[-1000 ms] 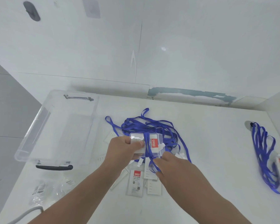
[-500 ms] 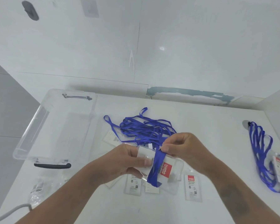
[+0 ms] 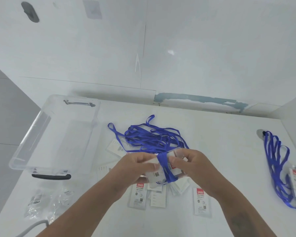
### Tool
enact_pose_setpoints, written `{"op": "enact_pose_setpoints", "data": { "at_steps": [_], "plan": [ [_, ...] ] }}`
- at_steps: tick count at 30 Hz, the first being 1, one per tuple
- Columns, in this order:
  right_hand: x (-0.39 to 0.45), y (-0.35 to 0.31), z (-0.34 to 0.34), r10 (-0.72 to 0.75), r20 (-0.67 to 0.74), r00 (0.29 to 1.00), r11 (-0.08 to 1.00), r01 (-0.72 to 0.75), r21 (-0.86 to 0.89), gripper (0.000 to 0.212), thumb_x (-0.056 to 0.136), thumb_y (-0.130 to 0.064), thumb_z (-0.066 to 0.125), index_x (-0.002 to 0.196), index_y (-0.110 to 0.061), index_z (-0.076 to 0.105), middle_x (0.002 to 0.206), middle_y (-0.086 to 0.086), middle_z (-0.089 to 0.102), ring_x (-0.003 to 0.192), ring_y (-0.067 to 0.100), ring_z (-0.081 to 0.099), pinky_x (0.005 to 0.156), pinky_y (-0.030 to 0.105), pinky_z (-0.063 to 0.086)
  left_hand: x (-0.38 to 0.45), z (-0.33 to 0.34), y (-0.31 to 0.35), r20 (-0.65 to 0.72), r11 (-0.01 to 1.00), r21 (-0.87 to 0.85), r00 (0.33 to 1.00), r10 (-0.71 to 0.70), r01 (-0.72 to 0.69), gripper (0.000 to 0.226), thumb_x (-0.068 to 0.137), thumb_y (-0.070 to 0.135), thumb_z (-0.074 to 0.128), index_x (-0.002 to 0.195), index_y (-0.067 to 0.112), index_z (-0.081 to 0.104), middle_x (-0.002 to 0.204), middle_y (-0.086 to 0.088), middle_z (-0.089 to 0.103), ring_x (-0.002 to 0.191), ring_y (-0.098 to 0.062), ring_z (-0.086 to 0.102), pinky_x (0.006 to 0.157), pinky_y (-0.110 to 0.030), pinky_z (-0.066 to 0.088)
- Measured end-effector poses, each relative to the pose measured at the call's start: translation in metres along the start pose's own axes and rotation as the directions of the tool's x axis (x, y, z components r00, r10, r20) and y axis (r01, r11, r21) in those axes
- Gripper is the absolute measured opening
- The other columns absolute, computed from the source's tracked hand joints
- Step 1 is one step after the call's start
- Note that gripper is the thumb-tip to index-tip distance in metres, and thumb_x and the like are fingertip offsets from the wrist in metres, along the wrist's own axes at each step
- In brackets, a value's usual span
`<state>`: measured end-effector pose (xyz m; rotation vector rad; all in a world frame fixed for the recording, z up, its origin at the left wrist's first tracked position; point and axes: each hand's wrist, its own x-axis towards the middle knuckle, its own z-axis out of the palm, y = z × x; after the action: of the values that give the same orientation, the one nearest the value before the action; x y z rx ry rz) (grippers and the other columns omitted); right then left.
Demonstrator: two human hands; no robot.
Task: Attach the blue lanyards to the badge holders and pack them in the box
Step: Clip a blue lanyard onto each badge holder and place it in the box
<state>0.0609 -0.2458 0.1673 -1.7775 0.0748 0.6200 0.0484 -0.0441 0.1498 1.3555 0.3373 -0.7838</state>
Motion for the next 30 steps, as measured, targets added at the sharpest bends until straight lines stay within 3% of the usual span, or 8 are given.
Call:
{"op": "enact_pose_setpoints", "data": {
  "at_steps": [2, 5, 7, 11, 16, 20, 28, 30],
  "plan": [
    [0.001, -0.002, -0.007, 0.021, 0.052, 0.998, 0.994, -0.016, -0.105, 0.02, 0.094, -0.018, 0.062, 0.078, -0.022, 0.074, 0.09, 0.007, 0.073, 0.078, 0.019, 0.07, 0.073, 0.035, 0.06, -0.001, 0.0, 0.008, -0.005, 0.989, 0.135, 0.998, 0.06, -0.058, 0.025, 0.087, 0.019, 0.072, 0.111, 0.026, 0.072, 0.103, 0.005, 0.076, 0.098, -0.014, 0.072, 0.092, -0.035, 0.056],
    [0.005, -0.003, -0.018, 0.026, 0.129, 0.991, 0.974, 0.004, -0.225, 0.011, 0.093, -0.023, 0.065, 0.091, -0.016, 0.073, 0.087, 0.003, 0.073, 0.078, 0.019, 0.071, 0.072, 0.029, 0.059, 0.0, 0.009, 0.015, -0.097, 0.9, 0.424, 0.983, 0.155, -0.101, 0.013, 0.082, 0.034, 0.076, 0.095, 0.036, 0.075, 0.085, 0.018, 0.075, 0.081, -0.006, 0.068, 0.085, -0.034, 0.055],
    [0.008, -0.004, -0.022, 0.012, 0.138, 0.99, 0.953, 0.03, -0.3, 0.012, 0.09, -0.025, 0.067, 0.089, -0.015, 0.073, 0.089, 0.003, 0.071, 0.079, 0.02, 0.07, 0.071, 0.029, 0.06, 0.002, 0.013, 0.017, -0.122, 0.857, 0.504, 0.973, 0.194, -0.107, 0.009, 0.08, 0.036, 0.077, 0.089, 0.037, 0.076, 0.079, 0.021, 0.072, 0.072, -0.007, 0.063, 0.082, -0.035, 0.056],
    [0.012, -0.009, -0.023, -0.012, 0.138, 0.99, 0.95, 0.054, -0.307, 0.007, 0.083, -0.027, 0.075, 0.083, -0.02, 0.072, 0.083, 0.007, 0.069, 0.065, 0.013, 0.059, 0.067, 0.028, 0.053, 0.0, 0.013, 0.023, -0.098, 0.847, 0.52, 0.977, 0.19, -0.112, 0.004, 0.079, 0.034, 0.078, 0.082, 0.031, 0.077, 0.076, 0.01, 0.074, 0.066, -0.004, 0.064, 0.078, -0.031, 0.056],
    [0.019, -0.019, -0.008, -0.046, 0.065, 0.997, 0.986, 0.056, -0.157, 0.012, 0.077, -0.019, 0.081, 0.084, -0.018, 0.072, 0.077, 0.012, 0.071, 0.061, 0.011, 0.059, 0.06, 0.019, 0.049, -0.003, -0.006, 0.027, -0.125, 0.898, 0.432, 0.98, 0.156, -0.088, 0.011, 0.078, 0.031, 0.081, 0.084, 0.022, 0.077, 0.078, 0.001, 0.076, 0.071, -0.012, 0.072, 0.079, -0.027, 0.059],
    [0.028, -0.032, 0.023, -0.047, 0.031, 0.998, 0.993, 0.05, -0.105, 0.011, 0.078, -0.014, 0.08, 0.085, -0.014, 0.071, 0.059, -0.006, 0.066, 0.05, 0.003, 0.056, 0.053, 0.01, 0.043, -0.011, -0.04, 0.029, -0.123, 0.937, 0.337, 0.982, 0.142, -0.093, 0.01, 0.079, 0.024, 0.08, 0.087, 0.019, 0.078, 0.08, 0.0, 0.077, 0.069, -0.012, 0.071, 0.08, -0.029, 0.06],
    [0.047, -0.058, 0.13, 0.003, -0.046, 0.999, 0.992, -0.009, -0.125, 0.012, 0.076, -0.023, 0.082, 0.085, -0.026, 0.073, 0.081, 0.014, 0.071, 0.067, 0.014, 0.064, 0.073, 0.03, 0.054, -0.045, -0.143, 0.025, -0.086, 0.94, 0.327, 0.988, 0.13, -0.095, 0.01, 0.087, 0.019, 0.071, 0.08, 0.022, 0.078, 0.074, -0.004, 0.074, 0.06, -0.008, 0.065, 0.053, -0.013, 0.052],
    [0.053, -0.064, 0.157, 0.01, -0.09, 0.996, 0.99, -0.022, -0.138, 0.016, 0.075, -0.029, 0.082, 0.089, -0.031, 0.074, 0.074, 0.011, 0.068, 0.067, 0.015, 0.062, 0.072, 0.029, 0.051, -0.051, -0.168, 0.023, -0.076, 0.945, 0.314, 0.989, 0.123, -0.094, 0.008, 0.086, 0.024, 0.071, 0.083, 0.023, 0.078, 0.081, -0.01, 0.075, 0.064, -0.011, 0.066, 0.062, -0.021, 0.059]
  ]
}}
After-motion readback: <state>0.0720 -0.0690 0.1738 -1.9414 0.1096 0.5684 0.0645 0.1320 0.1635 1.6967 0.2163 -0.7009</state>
